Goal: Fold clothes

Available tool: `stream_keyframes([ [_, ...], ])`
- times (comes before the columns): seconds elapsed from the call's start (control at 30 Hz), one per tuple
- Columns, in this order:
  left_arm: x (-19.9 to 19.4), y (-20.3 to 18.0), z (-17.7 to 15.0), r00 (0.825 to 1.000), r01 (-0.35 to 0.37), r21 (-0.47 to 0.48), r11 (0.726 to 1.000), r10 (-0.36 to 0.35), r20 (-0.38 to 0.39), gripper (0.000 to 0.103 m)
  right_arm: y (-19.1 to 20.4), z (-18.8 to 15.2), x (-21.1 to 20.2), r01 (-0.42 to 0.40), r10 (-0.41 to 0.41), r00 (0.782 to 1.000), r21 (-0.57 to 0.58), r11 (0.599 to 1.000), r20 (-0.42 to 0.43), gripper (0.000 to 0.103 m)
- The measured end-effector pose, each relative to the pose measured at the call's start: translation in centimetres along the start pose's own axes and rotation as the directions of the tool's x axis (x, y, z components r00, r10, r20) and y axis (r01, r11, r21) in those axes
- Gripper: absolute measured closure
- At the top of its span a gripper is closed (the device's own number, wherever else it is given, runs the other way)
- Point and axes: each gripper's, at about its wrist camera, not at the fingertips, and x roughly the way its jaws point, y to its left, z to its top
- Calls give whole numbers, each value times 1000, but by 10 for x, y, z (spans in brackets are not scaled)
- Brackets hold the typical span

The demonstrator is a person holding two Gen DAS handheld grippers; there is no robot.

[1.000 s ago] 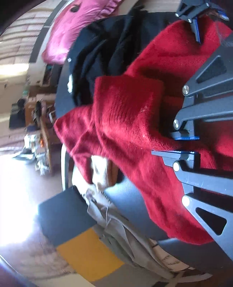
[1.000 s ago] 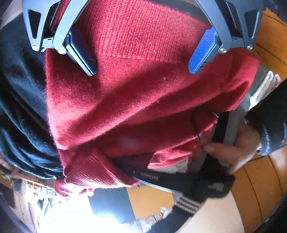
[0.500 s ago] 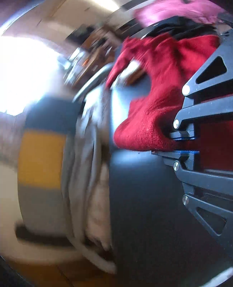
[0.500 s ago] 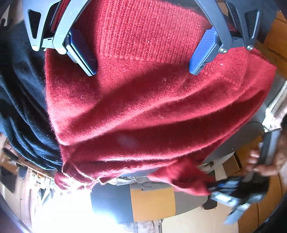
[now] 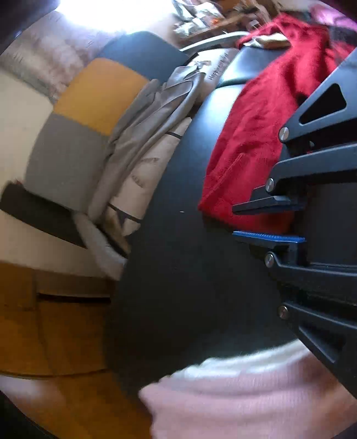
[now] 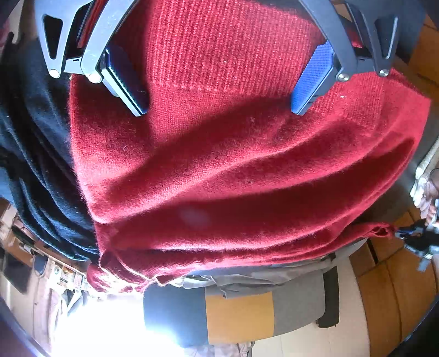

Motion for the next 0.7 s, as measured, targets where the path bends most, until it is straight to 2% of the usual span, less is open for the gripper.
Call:
stream_keyframes([
  [0.07,-21,-20,-13,997,-14,86,996,7,82,89,3,3,2,8,-8,1000,2,1000,-5,0],
  [0.13,-30,-43,-26,993,37,151,988,-54,106,86,5,5,2,14,-14,1000,5,1000,-10,0],
  [0.17,-30,-64,-39,990,95,211,973,-115,86,86,8,3,4,17,-17,1000,7,1000,-9,0],
  [0.2,-29,-83,-51,983,148,266,952,-171,62,86,8,4,7,19,-19,1000,7,1000,-7,0],
  [0.23,-26,-99,-59,980,172,310,935,-193,39,86,8,5,7,20,-19,1000,8,1000,-11,0],
  [0.27,-20,-124,-77,976,200,383,902,-217,2,86,9,6,8,20,-20,1000,8,1000,-14,0],
  [0.3,-18,-137,-88,973,219,417,882,-231,-22,86,9,7,9,19,-19,1000,8,1000,-20,0],
  [0.4,-5,-176,-135,944,327,498,803,-303,-132,86,8,19,7,-10,11,998,9,1000,-61,0],
  [0.43,-2,-186,-149,940,339,521,783,-307,-149,86,8,24,5,-22,23,998,9,1000,-63,0],
  [0.47,0,-193,-162,940,340,546,766,-301,-163,86,9,34,-1,-33,33,999,5,999,-22,0],
  [0.57,12,-192,-194,929,369,544,754,-289,-230,86,15,71,-12,-77,79,993,-30,997,83,0],
  [0.6,10,-189,-201,930,367,541,757,-313,-193,86,17,85,-9,-102,105,990,-37,994,98,0],
  [0.67,6,-181,-206,929,369,518,772,-317,-189,85,22,114,0,-148,153,981,-51,988,122,0],
  [0.7,2,-176,-208,928,373,501,781,-318,-194,85,26,128,18,-158,162,983,-46,986,90,0],
])
